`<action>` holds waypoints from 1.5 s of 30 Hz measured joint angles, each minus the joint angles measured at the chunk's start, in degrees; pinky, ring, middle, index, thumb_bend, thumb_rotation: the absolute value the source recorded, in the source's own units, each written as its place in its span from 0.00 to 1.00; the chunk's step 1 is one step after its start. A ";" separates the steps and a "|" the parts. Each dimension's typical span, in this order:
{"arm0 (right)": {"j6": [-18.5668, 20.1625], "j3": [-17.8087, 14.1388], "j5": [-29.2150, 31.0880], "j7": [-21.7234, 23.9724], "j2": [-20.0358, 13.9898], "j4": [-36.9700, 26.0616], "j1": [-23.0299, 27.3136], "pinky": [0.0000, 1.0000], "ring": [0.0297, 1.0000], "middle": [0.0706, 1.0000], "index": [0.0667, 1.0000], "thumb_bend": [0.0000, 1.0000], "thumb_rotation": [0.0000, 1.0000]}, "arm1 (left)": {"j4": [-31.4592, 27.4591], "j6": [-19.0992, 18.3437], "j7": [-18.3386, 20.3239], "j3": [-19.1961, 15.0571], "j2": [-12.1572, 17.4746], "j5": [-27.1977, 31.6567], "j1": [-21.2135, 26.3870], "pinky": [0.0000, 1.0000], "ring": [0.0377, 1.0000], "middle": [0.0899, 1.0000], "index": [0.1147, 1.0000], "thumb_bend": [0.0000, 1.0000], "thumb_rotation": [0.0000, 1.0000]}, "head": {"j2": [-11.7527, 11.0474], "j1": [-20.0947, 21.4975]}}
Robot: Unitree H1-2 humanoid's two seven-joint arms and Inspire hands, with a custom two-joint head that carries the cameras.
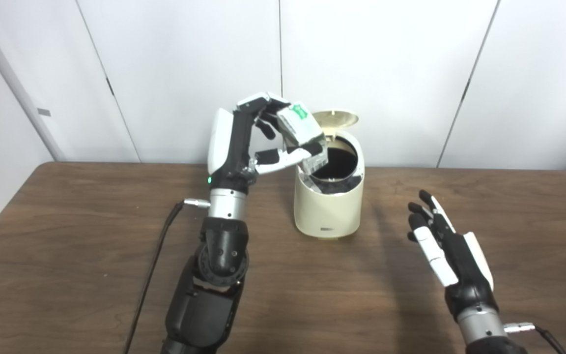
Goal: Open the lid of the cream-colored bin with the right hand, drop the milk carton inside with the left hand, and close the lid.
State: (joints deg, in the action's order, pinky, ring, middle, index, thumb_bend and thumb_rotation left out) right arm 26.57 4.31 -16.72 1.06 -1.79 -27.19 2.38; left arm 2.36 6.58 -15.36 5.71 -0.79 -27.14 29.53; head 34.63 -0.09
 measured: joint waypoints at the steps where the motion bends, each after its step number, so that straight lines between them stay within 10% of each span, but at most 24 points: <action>1: 0.00 0.15 -0.25 -0.08 0.13 0.00 0.00 0.79 0.89 0.89 0.95 0.52 0.91 | 0.76 0.44 -0.32 0.03 -0.09 -0.19 0.22 0.36 0.41 0.44 0.43 0.48 0.00 | 0.00 0.00; 28: 0.19 2.88 -3.96 -1.32 1.29 -0.52 -0.40 0.76 0.88 0.89 0.95 0.55 0.95 | 18.58 17.00 -12.96 2.14 -1.96 -5.80 5.47 0.41 0.42 0.44 0.40 0.48 0.00 | 0.26 1.76; 45: 0.53 1.25 -3.76 0.62 1.85 -3.17 -1.65 0.79 0.90 0.90 0.96 0.54 0.94 | 24.66 18.68 -23.36 12.76 1.69 -8.94 6.79 0.42 0.42 0.44 0.41 0.48 0.00 | 2.55 1.23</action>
State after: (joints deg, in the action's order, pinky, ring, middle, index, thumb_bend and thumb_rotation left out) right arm 27.09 5.56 -20.47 1.68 0.06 -30.36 0.73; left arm 27.02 25.26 -38.72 18.47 0.89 -36.08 36.32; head 37.18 1.14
